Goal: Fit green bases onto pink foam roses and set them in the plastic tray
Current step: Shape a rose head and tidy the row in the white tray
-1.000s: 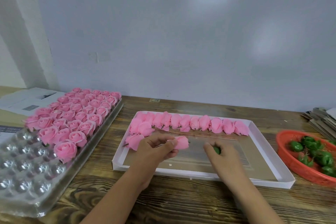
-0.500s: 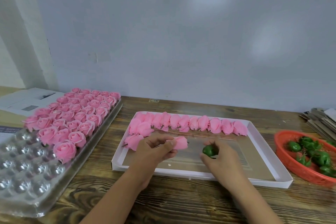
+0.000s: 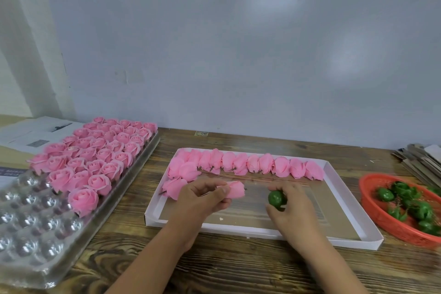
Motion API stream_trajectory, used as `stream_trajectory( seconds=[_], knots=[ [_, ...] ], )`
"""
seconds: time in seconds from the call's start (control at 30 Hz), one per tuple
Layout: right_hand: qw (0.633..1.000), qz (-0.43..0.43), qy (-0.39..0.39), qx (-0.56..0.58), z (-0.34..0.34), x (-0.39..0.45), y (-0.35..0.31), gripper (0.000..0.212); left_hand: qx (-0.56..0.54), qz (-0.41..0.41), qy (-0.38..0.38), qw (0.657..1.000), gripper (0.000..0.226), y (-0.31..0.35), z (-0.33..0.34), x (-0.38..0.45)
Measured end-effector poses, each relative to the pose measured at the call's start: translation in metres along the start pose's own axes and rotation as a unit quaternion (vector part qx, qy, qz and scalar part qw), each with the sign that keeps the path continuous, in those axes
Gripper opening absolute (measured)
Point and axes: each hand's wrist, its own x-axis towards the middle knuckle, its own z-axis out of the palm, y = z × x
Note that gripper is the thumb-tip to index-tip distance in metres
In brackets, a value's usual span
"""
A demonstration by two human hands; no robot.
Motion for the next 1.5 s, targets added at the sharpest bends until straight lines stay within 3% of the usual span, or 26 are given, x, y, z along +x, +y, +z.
stream_trajectory(
  seconds=[0.23,0.4,0.57,0.63,0.83,0.9,1.13,1.37,1.5],
  knots=[
    [0.995,-0.003,0.008,0.099,0.0,-0.004,-0.01,0.007,-0.001,0.001,-0.004,1.0,0.033,0.0,0.0,0.0],
    [0.963,0.06,-0.005,0.261,0.001,-0.005,-0.017,0.018,-0.001,-0.002,-0.005,1.0,0.035,0.0,0.0,0.0],
    [0.938,0.118,-0.001,0.326,0.003,-0.004,-0.017,0.023,0.001,-0.003,0.0,1.0,0.031,0.0,0.0,0.001],
    [0.913,0.154,-0.01,0.378,0.001,-0.004,-0.017,0.022,0.0,-0.003,0.001,1.0,0.03,-0.001,0.0,0.001],
    [0.782,0.233,-0.08,0.573,-0.002,-0.002,-0.024,0.022,-0.003,-0.003,-0.004,1.0,0.03,-0.001,0.0,0.001],
    [0.767,0.238,-0.079,0.59,-0.001,-0.003,-0.025,0.022,-0.005,-0.002,-0.006,1.0,0.031,-0.001,0.0,0.001],
    [0.801,0.201,-0.083,0.557,0.006,-0.009,-0.028,0.024,0.009,0.009,-0.015,1.0,0.028,-0.001,0.001,0.0],
    [0.803,0.175,-0.11,0.56,0.005,-0.01,-0.03,0.038,0.042,0.018,-0.028,0.999,0.01,-0.001,0.003,-0.002],
    [0.844,0.139,-0.096,0.51,0.011,-0.013,-0.031,0.03,0.048,0.022,-0.035,0.998,0.007,-0.001,0.003,-0.002]
  ],
)
